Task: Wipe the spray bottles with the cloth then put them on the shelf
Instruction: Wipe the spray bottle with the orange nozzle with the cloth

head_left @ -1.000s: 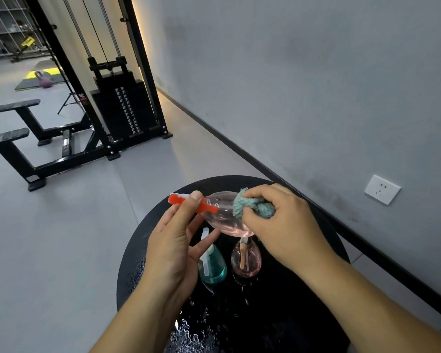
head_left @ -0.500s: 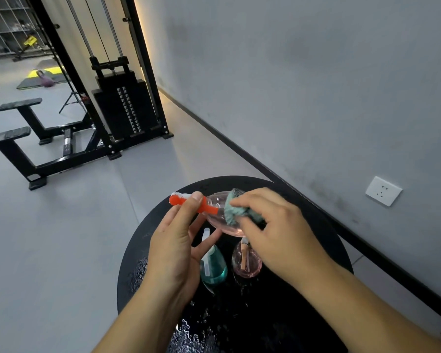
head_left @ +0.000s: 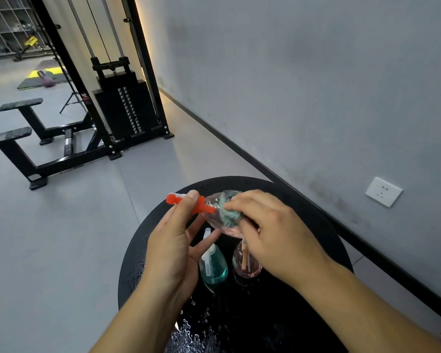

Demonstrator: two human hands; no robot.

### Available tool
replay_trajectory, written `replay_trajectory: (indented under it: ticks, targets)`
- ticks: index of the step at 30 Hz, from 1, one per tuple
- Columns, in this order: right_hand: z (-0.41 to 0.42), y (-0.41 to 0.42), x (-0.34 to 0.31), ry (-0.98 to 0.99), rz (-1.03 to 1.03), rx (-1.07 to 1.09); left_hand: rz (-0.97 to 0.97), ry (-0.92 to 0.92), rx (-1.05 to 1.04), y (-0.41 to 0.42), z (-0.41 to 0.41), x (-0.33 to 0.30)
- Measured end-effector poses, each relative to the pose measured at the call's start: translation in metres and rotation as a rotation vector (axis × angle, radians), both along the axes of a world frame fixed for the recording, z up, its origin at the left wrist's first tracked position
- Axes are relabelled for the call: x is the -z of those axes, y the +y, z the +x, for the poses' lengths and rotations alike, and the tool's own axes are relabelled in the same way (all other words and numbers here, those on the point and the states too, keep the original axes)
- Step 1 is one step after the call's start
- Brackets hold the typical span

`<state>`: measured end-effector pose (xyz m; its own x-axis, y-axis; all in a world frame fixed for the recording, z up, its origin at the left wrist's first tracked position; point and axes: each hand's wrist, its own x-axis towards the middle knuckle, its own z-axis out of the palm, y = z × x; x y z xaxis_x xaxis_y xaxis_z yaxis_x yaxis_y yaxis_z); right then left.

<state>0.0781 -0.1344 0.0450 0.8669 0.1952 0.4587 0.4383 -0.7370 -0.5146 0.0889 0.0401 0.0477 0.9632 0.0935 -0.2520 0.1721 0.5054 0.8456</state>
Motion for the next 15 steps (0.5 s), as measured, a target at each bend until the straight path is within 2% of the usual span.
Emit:
replay_trajectory:
  ticks: [3, 8, 13, 15]
  targets:
    - [0.0006, -0.0062, -0.0007, 0.031, 0.088, 0.064, -0.004, -0.018, -0.026, 0.0026, 0.0006, -0.0023]
    - [-0.0055, 0.0003, 0.0007, 0.013, 0.014, -0.011, -0.003, 0.011, -0.039, -0.0017, -0.0011, -0.0016]
    - [-0.0031, -0.0057, -0.0014, -0.015, 0.117, 0.072, 0.037, 0.01, -0.095, -0.0011, 0.0, -0.0061]
    - [-0.0059, -0.003, -0.0006, -0.031, 0.083, 0.049, 0.071, 0.024, -0.135, -0.0027, 0.0009, -0.0054]
